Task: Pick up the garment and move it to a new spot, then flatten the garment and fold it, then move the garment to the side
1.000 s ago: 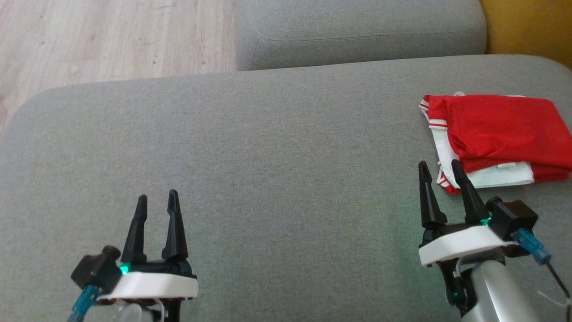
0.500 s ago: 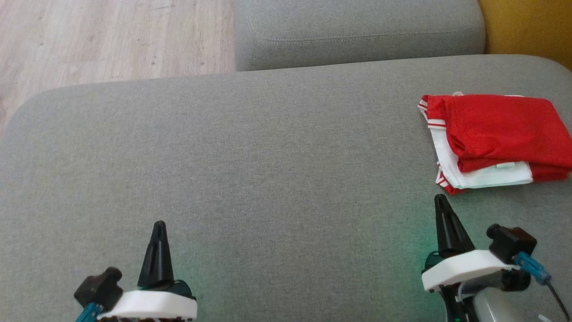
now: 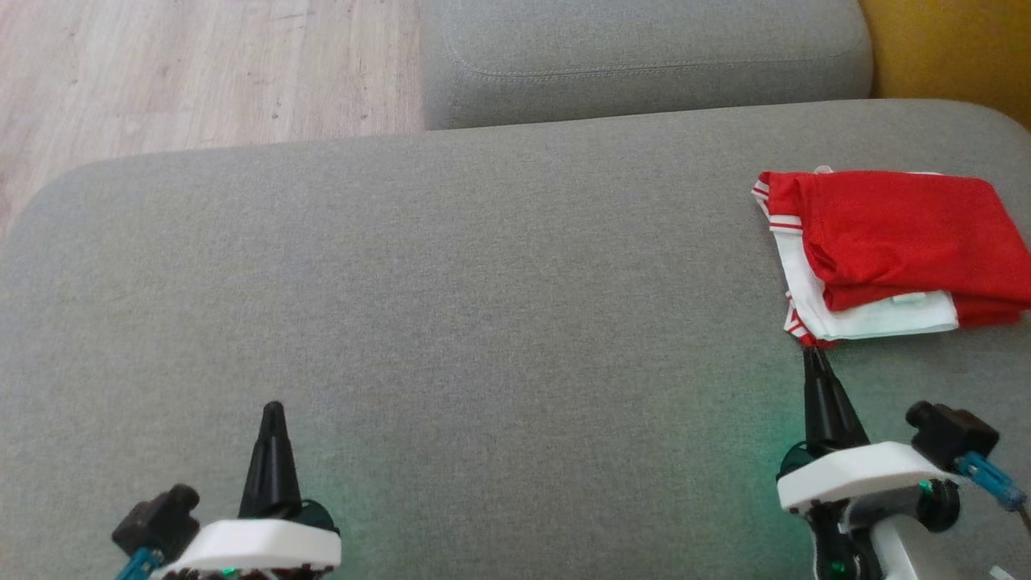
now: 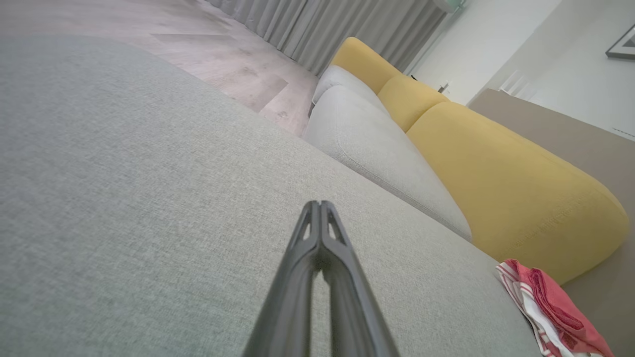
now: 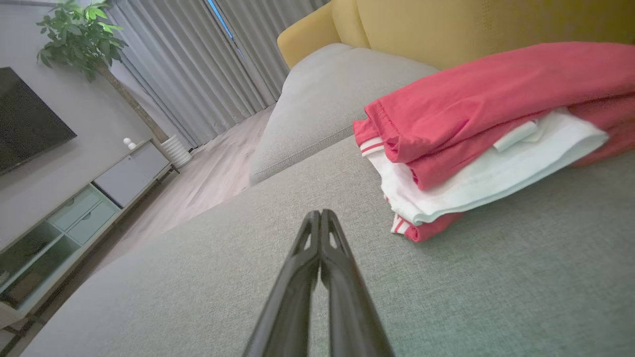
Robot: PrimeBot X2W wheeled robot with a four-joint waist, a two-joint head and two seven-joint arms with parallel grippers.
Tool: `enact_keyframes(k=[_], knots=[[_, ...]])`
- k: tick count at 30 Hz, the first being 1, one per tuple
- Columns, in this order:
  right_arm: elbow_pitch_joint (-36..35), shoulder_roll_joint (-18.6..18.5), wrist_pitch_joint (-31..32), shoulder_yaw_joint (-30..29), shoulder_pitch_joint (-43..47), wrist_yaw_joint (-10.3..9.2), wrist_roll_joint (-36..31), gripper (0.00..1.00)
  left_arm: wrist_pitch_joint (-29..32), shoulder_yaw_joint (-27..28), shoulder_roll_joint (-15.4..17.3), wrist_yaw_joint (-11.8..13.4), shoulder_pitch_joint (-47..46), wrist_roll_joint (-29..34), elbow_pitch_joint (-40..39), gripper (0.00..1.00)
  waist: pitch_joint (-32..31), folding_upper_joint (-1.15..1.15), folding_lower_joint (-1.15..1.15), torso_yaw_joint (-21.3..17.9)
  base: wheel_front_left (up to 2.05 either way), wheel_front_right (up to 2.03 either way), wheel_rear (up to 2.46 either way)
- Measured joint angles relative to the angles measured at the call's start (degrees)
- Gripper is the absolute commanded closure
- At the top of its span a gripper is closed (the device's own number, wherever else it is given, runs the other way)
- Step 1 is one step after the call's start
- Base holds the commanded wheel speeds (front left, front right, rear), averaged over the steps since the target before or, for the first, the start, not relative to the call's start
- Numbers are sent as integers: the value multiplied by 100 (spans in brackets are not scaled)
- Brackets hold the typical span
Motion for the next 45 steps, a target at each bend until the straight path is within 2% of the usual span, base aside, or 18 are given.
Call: enact_keyframes(k=[45], knots=[[-303,-1,734,-442,1,0,2792,100,717,415,23,1,-94,-2412,-92,100,-45,0,0,-26,0,0,0]])
